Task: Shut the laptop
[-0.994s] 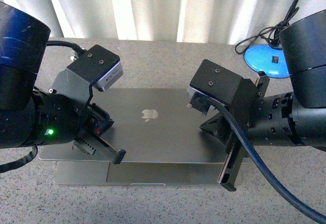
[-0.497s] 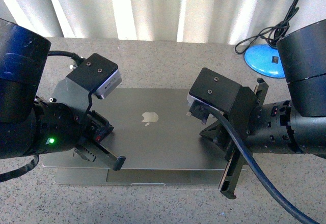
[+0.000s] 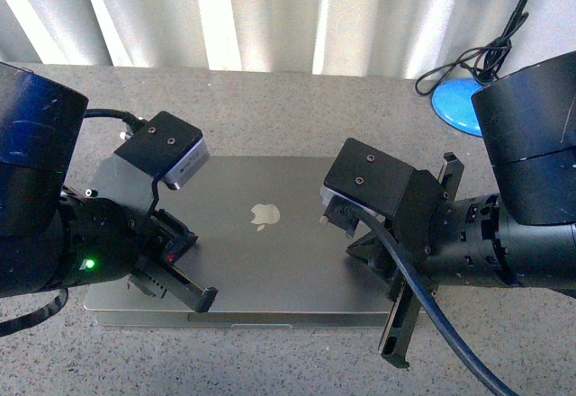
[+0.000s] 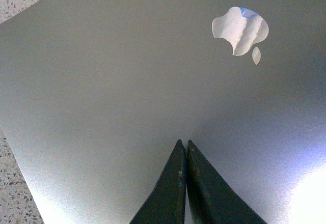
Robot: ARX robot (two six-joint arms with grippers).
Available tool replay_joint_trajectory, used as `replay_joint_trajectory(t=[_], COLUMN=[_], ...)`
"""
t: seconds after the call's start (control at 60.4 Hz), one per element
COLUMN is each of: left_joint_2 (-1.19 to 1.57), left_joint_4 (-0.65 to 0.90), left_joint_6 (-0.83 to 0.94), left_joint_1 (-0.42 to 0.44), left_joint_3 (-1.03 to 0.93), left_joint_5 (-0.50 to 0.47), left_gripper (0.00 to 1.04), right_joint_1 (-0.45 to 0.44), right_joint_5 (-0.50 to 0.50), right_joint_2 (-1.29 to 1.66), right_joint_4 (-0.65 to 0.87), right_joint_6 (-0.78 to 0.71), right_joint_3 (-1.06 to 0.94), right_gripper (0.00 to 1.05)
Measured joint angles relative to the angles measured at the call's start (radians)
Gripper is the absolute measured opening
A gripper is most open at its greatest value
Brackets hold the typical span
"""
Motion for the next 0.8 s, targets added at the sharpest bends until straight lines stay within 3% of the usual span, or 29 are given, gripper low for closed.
replay_joint_trajectory(t=[0.795], left_joint_2=[0.060], left_joint_4=[0.036], left_joint_6=[-0.007], left_joint_1=[0.007], left_joint_3=[-0.002], left_joint_5=[0.007], left_gripper=[0.04], right_joint_1=[0.001], right_joint_5=[0.001], right_joint_2=[0.037], right_joint_4=[0.009], right_joint_6=[0.016], right_joint_3=[-0.008], right_gripper=[0.01])
